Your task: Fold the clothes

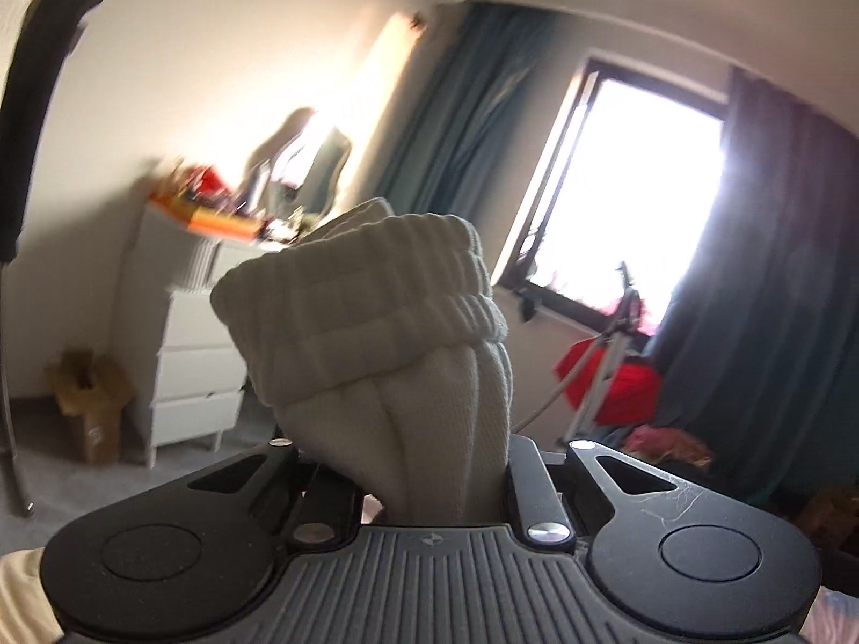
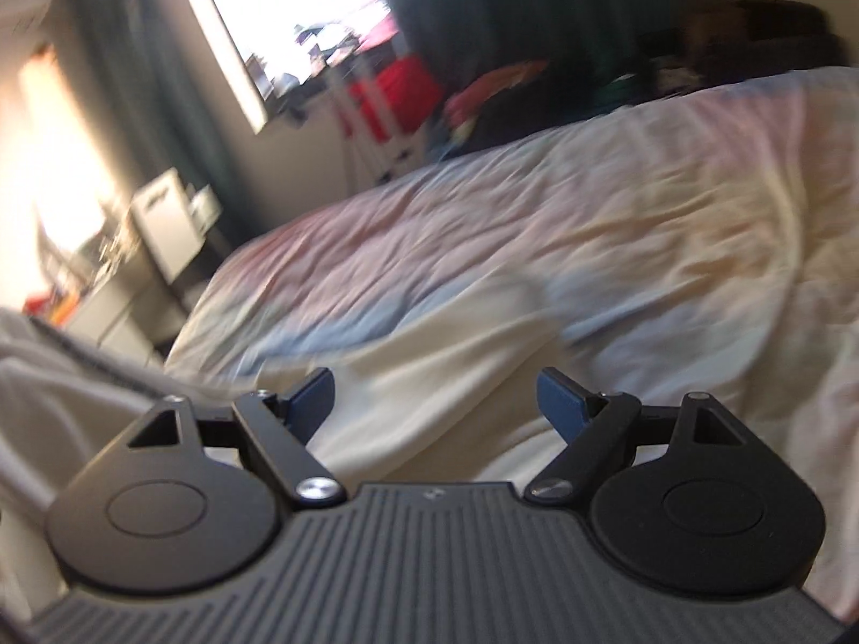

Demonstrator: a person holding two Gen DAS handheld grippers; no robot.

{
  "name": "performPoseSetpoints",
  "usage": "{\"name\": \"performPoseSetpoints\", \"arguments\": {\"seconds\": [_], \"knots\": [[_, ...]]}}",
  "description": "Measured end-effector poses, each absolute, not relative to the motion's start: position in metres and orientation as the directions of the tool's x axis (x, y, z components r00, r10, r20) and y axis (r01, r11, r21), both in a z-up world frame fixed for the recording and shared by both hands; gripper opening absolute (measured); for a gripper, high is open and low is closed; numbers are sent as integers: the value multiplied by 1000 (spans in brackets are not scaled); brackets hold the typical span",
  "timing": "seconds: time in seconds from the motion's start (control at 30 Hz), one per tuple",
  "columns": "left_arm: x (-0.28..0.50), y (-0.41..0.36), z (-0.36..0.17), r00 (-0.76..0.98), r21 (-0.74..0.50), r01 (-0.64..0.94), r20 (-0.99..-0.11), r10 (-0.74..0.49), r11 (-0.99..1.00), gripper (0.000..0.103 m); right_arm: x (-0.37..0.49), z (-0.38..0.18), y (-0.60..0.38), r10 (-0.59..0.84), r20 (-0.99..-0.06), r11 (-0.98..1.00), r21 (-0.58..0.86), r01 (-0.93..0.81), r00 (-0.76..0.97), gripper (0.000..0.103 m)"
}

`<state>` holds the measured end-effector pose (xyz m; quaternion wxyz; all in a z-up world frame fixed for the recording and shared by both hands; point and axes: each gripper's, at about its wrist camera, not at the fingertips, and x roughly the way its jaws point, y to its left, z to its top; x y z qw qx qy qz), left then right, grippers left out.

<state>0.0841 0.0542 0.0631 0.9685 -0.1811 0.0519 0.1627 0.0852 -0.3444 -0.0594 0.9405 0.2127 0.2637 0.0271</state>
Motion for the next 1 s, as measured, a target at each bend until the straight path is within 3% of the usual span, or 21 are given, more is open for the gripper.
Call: {"name": "performPoseSetpoints", "arguments": {"seconds": [0.23, 0.43, 0.7, 0.8, 0.9, 1.0], "knots": [[112, -90, 56, 967, -258, -253, -98, 235, 932, 12, 85, -60, -394, 81, -428, 846, 507, 165, 900, 84], [139, -209, 6, 984, -149, -161, -105, 146, 976, 12, 87, -69, -421, 18, -400, 797, 559, 229, 916, 85], [156, -310, -108, 959, 122, 21, -284, 15, 992, 13, 90, -79, -435, 50, -361, 765, 613, 197, 931, 85], [154, -302, -132, 942, 132, 54, -335, -7, 990, 15, 97, -86, -439, 76, -367, 744, 640, 192, 927, 85], [154, -275, -136, 928, 144, 95, -371, -35, 985, 25, 105, -93, -439, 113, -370, 721, 669, 181, 922, 85], [155, -253, -133, 898, 152, 168, -431, -88, 974, 52, 109, -95, -437, 158, -353, 701, 698, 147, 922, 85]]}}
